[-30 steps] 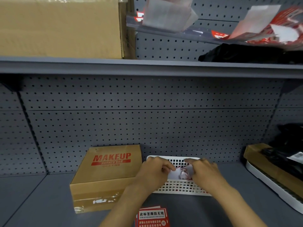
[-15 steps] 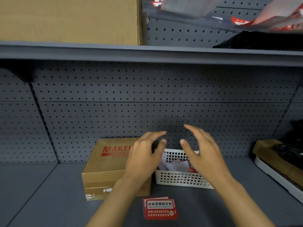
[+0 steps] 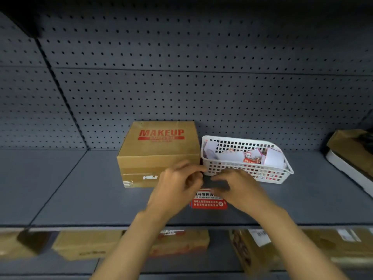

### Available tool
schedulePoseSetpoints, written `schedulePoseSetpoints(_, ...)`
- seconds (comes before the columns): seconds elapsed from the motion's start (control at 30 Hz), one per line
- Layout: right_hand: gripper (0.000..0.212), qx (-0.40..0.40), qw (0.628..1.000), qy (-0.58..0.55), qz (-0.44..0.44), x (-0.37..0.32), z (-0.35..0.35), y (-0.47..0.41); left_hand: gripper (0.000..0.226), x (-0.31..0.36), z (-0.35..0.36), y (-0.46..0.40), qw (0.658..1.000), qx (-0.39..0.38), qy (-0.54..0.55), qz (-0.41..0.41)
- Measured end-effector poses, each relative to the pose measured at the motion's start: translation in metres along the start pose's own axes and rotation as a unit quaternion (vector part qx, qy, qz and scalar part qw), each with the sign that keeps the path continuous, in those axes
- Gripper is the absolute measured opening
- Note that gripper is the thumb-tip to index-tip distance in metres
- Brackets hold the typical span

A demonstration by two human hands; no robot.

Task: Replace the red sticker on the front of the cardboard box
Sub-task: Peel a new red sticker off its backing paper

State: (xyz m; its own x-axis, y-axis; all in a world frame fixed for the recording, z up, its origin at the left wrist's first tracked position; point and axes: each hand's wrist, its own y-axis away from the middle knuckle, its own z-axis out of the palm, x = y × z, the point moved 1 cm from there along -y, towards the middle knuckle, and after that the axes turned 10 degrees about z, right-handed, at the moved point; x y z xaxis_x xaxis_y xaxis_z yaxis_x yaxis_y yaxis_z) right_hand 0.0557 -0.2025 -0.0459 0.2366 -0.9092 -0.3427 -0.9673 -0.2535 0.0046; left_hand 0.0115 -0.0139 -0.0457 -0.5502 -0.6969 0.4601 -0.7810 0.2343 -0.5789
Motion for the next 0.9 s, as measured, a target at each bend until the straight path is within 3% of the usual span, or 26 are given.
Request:
schedulePoseSetpoints(0.13, 0.056, -0.064, 0.997, 0.044, 0.024, 0.006, 0.022, 0.0, 0.026, -0.014, 0.019, 0.017, 0.996, -0.065, -0.034, -0.04)
schedulePoseSetpoints(0.3, 0.048, -0.069, 0.997, 0.039, 0.027, 0.012, 0.027, -0.004, 0.029, -0.022, 0.031, 0.031, 0.985, -0.138, -0.059, -0.083)
schedulePoseSetpoints(0.43, 0.036, -0.062, 0.997, 0.018, 0.034, 0.014, 0.027, -0.008, 0.035, -0.024, 0.035, 0.033, 0.984, -0.147, -0.05, -0.087)
schedulePoseSetpoints(0.63, 0.054, -0.087, 0.995, -0.003, 0.043, 0.016, 0.026, -0.013, 0.039, -0.025, 0.038, 0.032, 0.98, -0.165, -0.05, -0.101)
schedulePoseSetpoints(0.83, 0.027, -0.094, 0.995, 0.023, 0.03, 0.018, 0.026, -0.016, 0.048, -0.022, 0.046, 0.031, 0.971, -0.191, -0.071, -0.123)
schedulePoseSetpoints(0.9, 0.028, -0.1, 0.994, 0.027, 0.024, 0.018, 0.027, -0.017, 0.054, -0.023, 0.048, 0.03, 0.965, -0.214, -0.073, -0.129)
